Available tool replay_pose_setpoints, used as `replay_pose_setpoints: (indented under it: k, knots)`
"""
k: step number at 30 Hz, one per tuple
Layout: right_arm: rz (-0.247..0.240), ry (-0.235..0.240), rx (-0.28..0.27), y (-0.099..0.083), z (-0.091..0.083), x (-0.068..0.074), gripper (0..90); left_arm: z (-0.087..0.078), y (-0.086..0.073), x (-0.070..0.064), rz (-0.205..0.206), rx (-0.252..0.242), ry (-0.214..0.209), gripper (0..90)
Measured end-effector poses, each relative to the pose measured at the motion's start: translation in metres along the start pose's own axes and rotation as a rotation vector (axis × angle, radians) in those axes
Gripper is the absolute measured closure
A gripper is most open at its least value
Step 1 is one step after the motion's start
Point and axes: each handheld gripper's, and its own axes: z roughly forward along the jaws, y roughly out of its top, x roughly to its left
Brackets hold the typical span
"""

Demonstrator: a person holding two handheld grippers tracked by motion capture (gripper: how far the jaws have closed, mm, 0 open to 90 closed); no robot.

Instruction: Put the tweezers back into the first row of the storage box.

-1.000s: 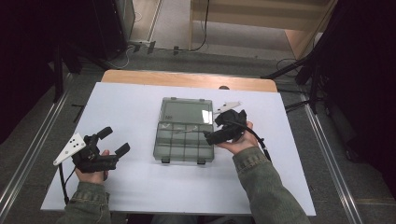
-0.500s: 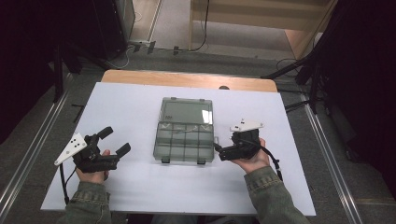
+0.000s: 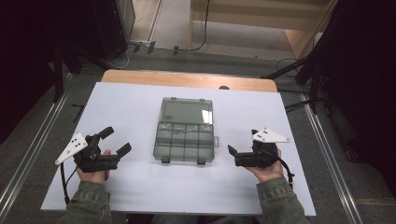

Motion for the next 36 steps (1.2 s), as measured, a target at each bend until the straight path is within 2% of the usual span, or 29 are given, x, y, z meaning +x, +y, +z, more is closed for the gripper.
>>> replay_pose_setpoints:
  k: [10,11,13,16,21,25,28,31,36]
  knots:
    - [0.025,-0.036,-0.112,-0.026,-0.018,-0.009,0.0,0.001,0.000,0.000,0.001,0.005,-0.001,0.0]
    - [0.025,-0.039,-0.110,-0.028,-0.019,-0.009,0.0,0.001,0.000,0.000,0.001,0.004,-0.001,0.0]
    - [0.016,-0.042,-0.141,-0.034,-0.021,-0.010,0.0,0.001,0.000,0.000,0.000,0.003,-0.001,0.0]
    - [0.012,-0.056,-0.149,-0.042,-0.023,-0.010,0.0,0.001,0.000,0.000,-0.001,0.002,0.001,0.0]
    - [0.025,-0.040,-0.172,-0.058,-0.025,-0.013,0.0,0.001,0.000,0.000,-0.001,0.004,0.000,0.0]
    - [0.072,-0.037,-0.244,-0.076,-0.028,-0.015,0.0,0.001,0.000,0.000,-0.002,0.001,0.000,0.0]
    - [0.084,-0.051,-0.260,-0.078,-0.030,-0.017,0.0,0.001,0.000,0.001,-0.004,0.002,-0.002,0.0]
    - [0.121,-0.051,-0.285,-0.077,-0.032,-0.018,0.0,0.001,0.000,-0.001,-0.009,-0.007,-0.007,0.0]
    - [0.105,-0.051,-0.267,-0.076,-0.032,-0.016,0.0,0.001,0.000,0.000,-0.014,-0.007,-0.011,0.0]
